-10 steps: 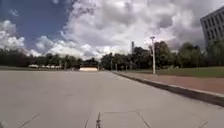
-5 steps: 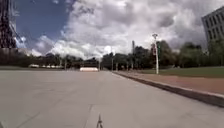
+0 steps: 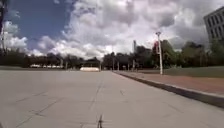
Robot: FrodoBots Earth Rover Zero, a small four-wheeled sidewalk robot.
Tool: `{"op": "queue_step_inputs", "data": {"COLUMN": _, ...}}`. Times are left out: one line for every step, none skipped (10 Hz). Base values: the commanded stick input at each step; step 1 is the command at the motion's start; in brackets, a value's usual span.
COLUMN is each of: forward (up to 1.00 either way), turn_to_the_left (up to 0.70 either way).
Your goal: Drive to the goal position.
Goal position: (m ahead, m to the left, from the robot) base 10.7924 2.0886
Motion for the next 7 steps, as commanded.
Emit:
{"op": "queue_step_inputs", "data": {"forward": 1.00, "turn_to_the_left": 0.00}}
{"op": "queue_step_inputs", "data": {"forward": 1.00, "turn_to_the_left": 0.00}}
{"op": "queue_step_inputs", "data": {"forward": 1.00, "turn_to_the_left": 0.00}}
{"op": "queue_step_inputs", "data": {"forward": 1.00, "turn_to_the_left": 0.00}}
{"op": "queue_step_inputs", "data": {"forward": 1.00, "turn_to_the_left": 0.00}}
{"op": "queue_step_inputs", "data": {"forward": 1.00, "turn_to_the_left": 0.00}}
{"op": "queue_step_inputs", "data": {"forward": 1.00, "turn_to_the_left": 0.00}}
